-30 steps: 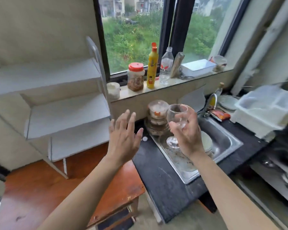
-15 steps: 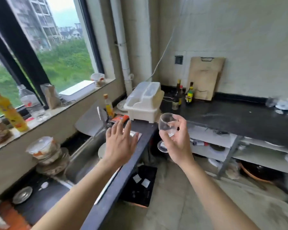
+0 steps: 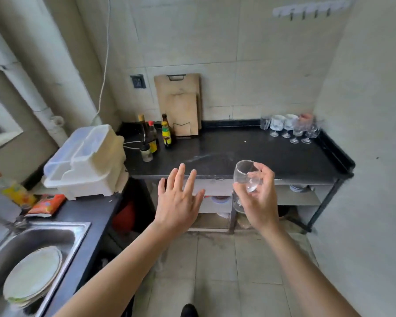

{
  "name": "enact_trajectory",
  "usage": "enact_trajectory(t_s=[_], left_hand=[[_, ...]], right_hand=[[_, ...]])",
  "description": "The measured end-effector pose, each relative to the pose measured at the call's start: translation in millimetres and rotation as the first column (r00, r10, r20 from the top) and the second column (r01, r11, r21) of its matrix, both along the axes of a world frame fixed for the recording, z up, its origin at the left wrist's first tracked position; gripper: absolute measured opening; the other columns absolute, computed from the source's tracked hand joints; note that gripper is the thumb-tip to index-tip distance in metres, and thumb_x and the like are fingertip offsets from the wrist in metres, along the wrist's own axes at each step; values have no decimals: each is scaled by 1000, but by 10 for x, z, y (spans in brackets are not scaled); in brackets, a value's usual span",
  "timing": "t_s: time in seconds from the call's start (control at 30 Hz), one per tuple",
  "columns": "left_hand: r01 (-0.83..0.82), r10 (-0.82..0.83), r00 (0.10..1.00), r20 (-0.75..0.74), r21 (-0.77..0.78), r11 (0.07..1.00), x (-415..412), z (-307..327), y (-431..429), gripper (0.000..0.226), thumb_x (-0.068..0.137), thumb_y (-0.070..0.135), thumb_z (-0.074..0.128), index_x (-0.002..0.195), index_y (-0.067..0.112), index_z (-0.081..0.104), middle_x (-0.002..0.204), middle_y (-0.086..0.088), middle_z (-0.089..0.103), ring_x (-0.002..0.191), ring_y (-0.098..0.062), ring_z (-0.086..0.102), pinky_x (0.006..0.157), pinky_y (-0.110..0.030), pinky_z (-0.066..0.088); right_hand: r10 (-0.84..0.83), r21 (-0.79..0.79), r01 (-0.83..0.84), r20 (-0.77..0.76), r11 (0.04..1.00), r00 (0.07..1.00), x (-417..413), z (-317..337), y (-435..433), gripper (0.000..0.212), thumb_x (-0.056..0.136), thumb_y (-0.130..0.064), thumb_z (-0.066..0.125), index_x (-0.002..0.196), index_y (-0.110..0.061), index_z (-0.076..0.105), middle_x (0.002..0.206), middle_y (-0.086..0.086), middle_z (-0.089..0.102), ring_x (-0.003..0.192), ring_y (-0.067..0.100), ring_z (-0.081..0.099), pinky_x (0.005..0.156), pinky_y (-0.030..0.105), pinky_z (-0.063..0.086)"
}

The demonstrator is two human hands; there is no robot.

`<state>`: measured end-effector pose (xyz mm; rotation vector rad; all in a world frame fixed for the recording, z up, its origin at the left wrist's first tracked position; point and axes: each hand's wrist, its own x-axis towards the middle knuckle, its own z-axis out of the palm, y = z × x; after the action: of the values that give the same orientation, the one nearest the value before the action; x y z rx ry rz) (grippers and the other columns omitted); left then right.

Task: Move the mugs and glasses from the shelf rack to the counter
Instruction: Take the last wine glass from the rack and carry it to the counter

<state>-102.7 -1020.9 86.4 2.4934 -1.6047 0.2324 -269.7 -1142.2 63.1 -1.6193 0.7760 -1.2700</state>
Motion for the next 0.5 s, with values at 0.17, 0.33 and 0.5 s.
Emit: enact_trajectory(t_s=[0.17, 0.33, 0.5], left_hand=[[106, -106, 993, -50, 0, 994, 196, -324, -1157, 70, 99, 64, 11, 157, 24, 18, 167, -8, 10, 152, -29, 11, 120, -53, 15], [199, -198, 974, -111, -5, 980, 434, -395, -2587, 71, 100, 60, 10, 157, 20, 20, 166, -11, 12, 152, -31, 13, 119, -54, 18], [351, -349, 933, -81, 6, 936, 477, -184, -3904, 72, 99, 58, 9, 155, 16, 23, 165, -15, 16, 150, -33, 18, 116, -57, 22]], right_hand=[[-94, 33, 98, -92, 995, 991, 42, -210, -914, 62, 73, -42, 73, 128, -41, 43, 115, -15, 56, 104, 17, 65, 80, 36, 58], [-197, 27, 203, -147, 979, 969, 193, -161, -2137, 63, 70, -42, 75, 125, -46, 44, 120, -2, 55, 100, 26, 68, 77, 43, 61], [-322, -3, 328, -205, 945, 924, 78, 90, -3225, 58, 70, -48, 74, 118, -52, 43, 118, -15, 56, 92, 13, 70, 78, 44, 61]])
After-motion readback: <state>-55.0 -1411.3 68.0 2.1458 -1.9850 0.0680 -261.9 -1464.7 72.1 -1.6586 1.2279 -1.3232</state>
